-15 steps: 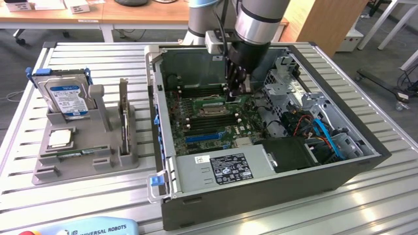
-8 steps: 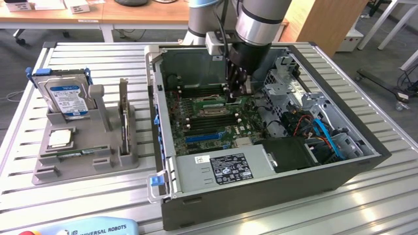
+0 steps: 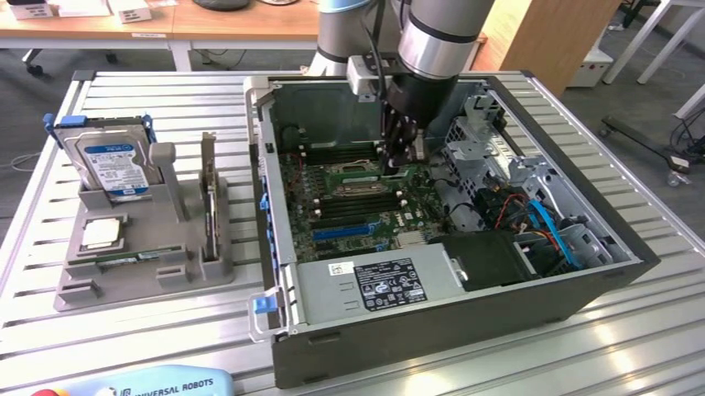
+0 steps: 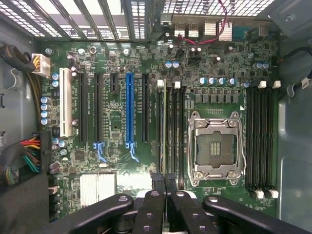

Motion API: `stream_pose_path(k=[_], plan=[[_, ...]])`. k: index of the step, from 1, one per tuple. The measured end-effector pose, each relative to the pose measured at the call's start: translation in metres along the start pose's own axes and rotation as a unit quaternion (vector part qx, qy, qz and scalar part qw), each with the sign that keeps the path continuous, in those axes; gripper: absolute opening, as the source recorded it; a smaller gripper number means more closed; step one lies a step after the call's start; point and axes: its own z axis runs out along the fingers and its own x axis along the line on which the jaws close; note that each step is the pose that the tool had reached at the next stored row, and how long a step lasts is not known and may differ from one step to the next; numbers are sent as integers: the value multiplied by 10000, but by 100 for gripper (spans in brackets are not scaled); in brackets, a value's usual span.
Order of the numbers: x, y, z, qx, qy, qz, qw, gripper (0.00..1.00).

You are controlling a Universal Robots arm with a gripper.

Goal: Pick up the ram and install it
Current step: 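Insert the ram into the slot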

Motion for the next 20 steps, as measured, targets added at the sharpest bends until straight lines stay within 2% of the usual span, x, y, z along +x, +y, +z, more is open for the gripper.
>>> stream_pose_path(k=[12, 20], plan=[[8, -7, 156, 0, 0, -1, 10000, 12], [-27, -3, 180, 0, 0, 0, 10000, 12]])
